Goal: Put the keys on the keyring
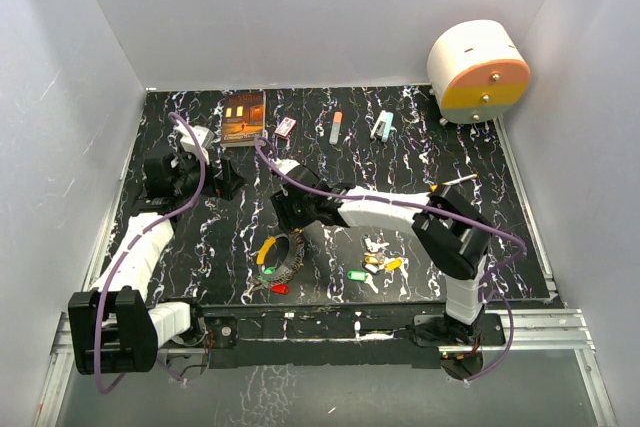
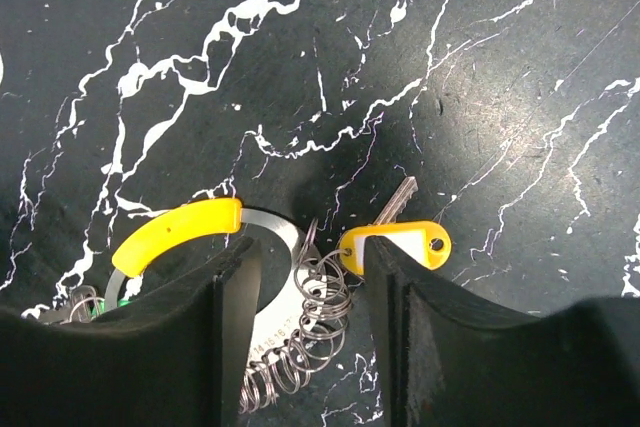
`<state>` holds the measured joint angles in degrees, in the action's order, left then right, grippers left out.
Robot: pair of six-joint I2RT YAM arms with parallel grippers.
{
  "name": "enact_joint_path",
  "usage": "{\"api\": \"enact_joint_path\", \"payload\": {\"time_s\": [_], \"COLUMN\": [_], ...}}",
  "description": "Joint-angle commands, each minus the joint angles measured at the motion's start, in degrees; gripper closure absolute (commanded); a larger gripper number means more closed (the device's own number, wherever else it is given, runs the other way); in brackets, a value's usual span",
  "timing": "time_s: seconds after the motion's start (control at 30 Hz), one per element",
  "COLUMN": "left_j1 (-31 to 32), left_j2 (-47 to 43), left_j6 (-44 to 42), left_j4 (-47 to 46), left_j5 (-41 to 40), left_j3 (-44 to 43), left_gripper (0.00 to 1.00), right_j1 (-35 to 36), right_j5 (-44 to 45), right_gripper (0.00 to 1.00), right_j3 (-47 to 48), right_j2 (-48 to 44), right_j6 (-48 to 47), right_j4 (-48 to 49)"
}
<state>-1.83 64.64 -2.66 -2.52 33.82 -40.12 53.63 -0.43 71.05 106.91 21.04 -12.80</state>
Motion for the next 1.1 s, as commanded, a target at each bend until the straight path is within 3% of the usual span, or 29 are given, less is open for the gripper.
{"api": "enact_joint_path", "payload": {"time_s": [0.0,0.37,0.63,0.7,0.8,0.93,1.07], "left_j1": [-0.64,-0.84,-0.76,-0.86,-0.87,-0.78,-0.79], "left_j2": [-1.28,0.74,0.8,0.57,-0.62,-3.76,-3.18], "left_j6": [0.75,1.04,1.31,1.66,3.05,7.55,8.62], "left_j4": [-0.55,-0.29,-0.6,-0.51,-1.27,-8.22,-9.24], "left_j5": [0.76,2.65,3.44,4.51,10.67,25.66,27.69], "left_j3": [-0.1,-0.39,-0.05,-0.12,0.1,3.66,4.06], "left_gripper": [0.06,0.07,0.06,0.06,0.06,0.04,0.03], "right_j1": [0.38,0.51,0.62,0.69,0.86,0.87,0.85], "right_j5": [0.54,0.3,-0.8,-0.35,0.16,-4.49,-8.87], "right_gripper": [0.54,0.59,0.89,0.92,0.92,0.92,0.92], "right_j3": [4.27,4.31,4.63,3.97,0.5,-8.9,-15.6], "right_j2": [1.74,4.26,5.31,4.25,0.09,-8.88,-14.97], "right_j6": [0.02,0.06,-0.57,-0.81,-1.93,-5.07,-4.92], "right_j4": [-1.0,-0.9,-0.39,-0.15,3.47,14.87,22.61]}}
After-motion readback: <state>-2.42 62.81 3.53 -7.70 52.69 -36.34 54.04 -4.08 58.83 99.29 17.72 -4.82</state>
